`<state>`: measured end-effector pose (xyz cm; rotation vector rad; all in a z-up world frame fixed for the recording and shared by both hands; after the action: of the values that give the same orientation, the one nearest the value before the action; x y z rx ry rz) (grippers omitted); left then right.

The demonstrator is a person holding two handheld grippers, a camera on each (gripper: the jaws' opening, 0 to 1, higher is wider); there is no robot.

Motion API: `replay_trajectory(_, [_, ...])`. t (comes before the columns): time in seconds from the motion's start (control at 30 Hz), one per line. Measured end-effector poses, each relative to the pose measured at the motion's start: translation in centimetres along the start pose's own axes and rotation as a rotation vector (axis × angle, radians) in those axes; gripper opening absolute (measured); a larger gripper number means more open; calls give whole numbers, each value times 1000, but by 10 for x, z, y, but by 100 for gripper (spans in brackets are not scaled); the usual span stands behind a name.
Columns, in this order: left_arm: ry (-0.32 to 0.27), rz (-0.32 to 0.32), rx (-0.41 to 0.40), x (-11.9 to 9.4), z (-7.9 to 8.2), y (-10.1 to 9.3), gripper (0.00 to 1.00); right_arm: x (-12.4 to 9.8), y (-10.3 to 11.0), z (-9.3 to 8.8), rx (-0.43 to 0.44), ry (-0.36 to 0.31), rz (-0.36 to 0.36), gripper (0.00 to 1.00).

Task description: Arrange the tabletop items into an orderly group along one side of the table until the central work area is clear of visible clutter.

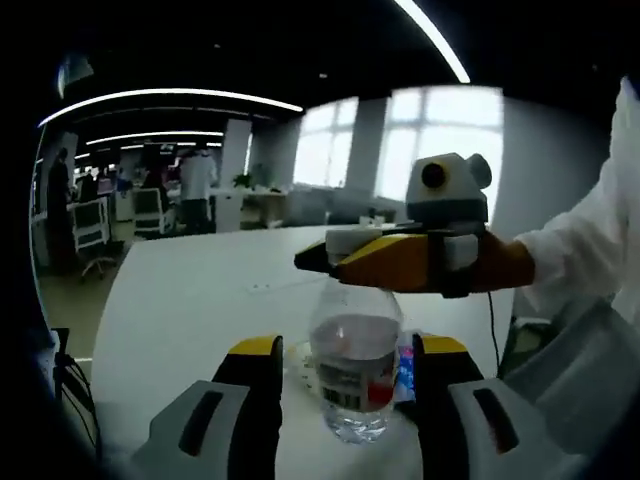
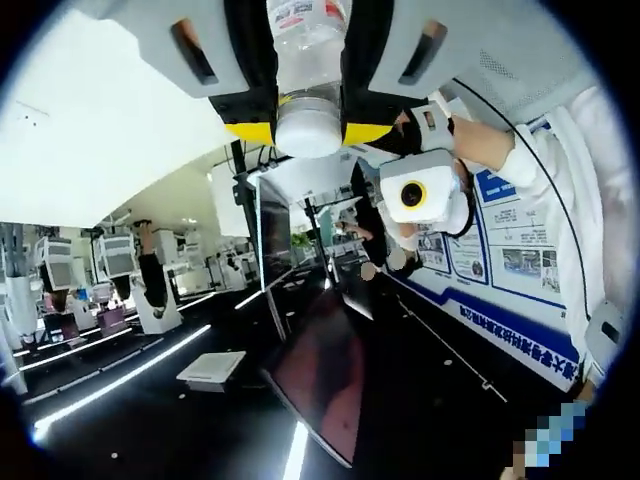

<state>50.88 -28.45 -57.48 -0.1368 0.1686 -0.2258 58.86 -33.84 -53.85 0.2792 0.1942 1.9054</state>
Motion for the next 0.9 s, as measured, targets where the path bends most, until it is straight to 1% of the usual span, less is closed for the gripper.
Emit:
replay_trajectory(0.03, [-4, 11, 2, -1, 2, -2, 54, 0, -2, 3, 6, -14, -8, 19])
replay_trajectory(0.07, [2, 39, 0, -3, 2, -2, 57, 1, -3, 5, 8, -23, -15, 19])
replay_trajectory(0.13, [22, 61, 5, -5, 0, -3, 64, 2, -6, 8, 4, -38, -27, 19])
replay_trajectory(0.17, [37, 77, 7, -6, -2, -3, 65, 2, -8, 9, 4, -43, -36, 19])
replay_trajectory(0.2, [37, 76, 7, -6, -2, -4, 66, 3, -11, 10, 9, -52, -45, 19])
replay_trajectory(0.23, [31, 75, 5, -7, -2, -8, 66, 3, -12, 11, 9, -55, -50, 19])
replay_trajectory(0.3, [2, 89, -46, -11, 0, -9, 65, 3, -16, 14, 4, -68, -68, 19])
replay_trajectory(0.33, [-2, 91, -55, -13, 0, -10, 65, 3, -17, 15, 0, -70, -74, 19])
replay_trajectory(0.47, [1, 112, -60, -17, -1, -12, 65, 4, -23, 15, -25, -71, -98, 19])
replay_trajectory(0.53, [-8, 128, -96, -20, -3, -10, 65, 6, -25, 14, -54, -62, -99, 19])
replay_trajectory(0.57, [-8, 133, -129, -21, -6, -10, 65, 7, -27, 13, -62, -62, -101, 19])
replay_trajectory(0.6, [-3, 135, -139, -22, -7, -11, 64, 7, -28, 12, -68, -62, -103, 19])
replay_trajectory(0.73, [10, 143, -121, -24, -8, -11, 63, 12, -35, 8, -72, -61, -114, 19])
replay_trajectory(0.8, [11, 146, -137, -24, -10, -10, 64, 14, -40, 5, -82, -54, -124, 19])
replay_trajectory(0.9, [11, 155, -134, -24, -10, -10, 64, 17, -45, 1, -103, -43, -133, 19])
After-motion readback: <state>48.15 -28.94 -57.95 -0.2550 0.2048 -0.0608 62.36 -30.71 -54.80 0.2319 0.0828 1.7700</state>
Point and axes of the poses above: the point that each gripper's makers call its tool centre point, and the gripper's own axes: x roughly forward along the fingers, y roughly to its left, z roughly out of its top, the point moved 6 cm from there along -x, roughly backward along the fingers, and after that the axes turned 7 degrees about -y, right-handed, at the moved point
